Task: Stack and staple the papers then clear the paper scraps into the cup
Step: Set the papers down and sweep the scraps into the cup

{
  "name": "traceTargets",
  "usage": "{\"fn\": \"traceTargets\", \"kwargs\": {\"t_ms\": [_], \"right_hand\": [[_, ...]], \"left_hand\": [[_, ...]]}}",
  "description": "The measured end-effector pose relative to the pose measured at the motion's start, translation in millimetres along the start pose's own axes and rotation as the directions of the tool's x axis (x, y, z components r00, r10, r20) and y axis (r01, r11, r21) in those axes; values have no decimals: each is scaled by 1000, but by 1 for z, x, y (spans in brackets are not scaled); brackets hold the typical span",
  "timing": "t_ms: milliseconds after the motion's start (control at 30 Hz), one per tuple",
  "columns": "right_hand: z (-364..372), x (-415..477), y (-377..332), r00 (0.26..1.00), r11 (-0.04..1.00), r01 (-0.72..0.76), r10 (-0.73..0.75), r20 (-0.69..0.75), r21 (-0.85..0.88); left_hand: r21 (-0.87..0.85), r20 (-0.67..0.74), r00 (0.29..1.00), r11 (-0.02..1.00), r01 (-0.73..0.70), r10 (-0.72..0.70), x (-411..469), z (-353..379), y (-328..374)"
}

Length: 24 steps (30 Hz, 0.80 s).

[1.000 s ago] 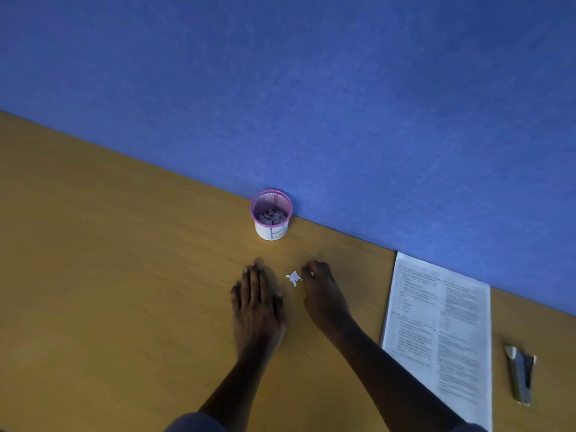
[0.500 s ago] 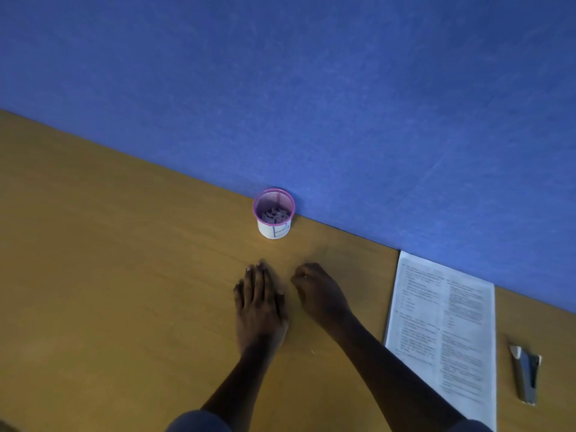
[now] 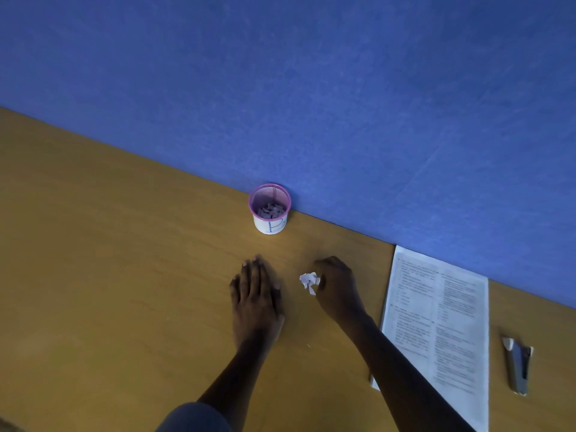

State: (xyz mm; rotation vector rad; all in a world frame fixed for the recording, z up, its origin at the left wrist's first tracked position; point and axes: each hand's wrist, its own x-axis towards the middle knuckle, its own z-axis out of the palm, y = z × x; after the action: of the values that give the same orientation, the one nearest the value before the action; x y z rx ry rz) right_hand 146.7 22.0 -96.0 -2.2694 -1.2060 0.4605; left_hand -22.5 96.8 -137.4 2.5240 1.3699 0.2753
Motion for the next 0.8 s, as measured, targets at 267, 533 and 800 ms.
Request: {"fn": "traceTargets", "kwargs": {"t_ms": [267, 533, 800], "right_hand": [[0, -21, 1, 994, 996, -81, 84, 76, -44], [-2, 2, -11, 998, 999, -47, 47, 35, -17], [-1, -13, -41, 953, 891, 252, -159, 260, -377]], "left_hand": [[7, 16, 1000, 1000, 8, -8, 0, 0, -1], [15, 23, 1000, 1000, 5, -5, 1, 0, -1], [12, 18, 1000, 1000, -6, 6, 0, 2, -2]]}}
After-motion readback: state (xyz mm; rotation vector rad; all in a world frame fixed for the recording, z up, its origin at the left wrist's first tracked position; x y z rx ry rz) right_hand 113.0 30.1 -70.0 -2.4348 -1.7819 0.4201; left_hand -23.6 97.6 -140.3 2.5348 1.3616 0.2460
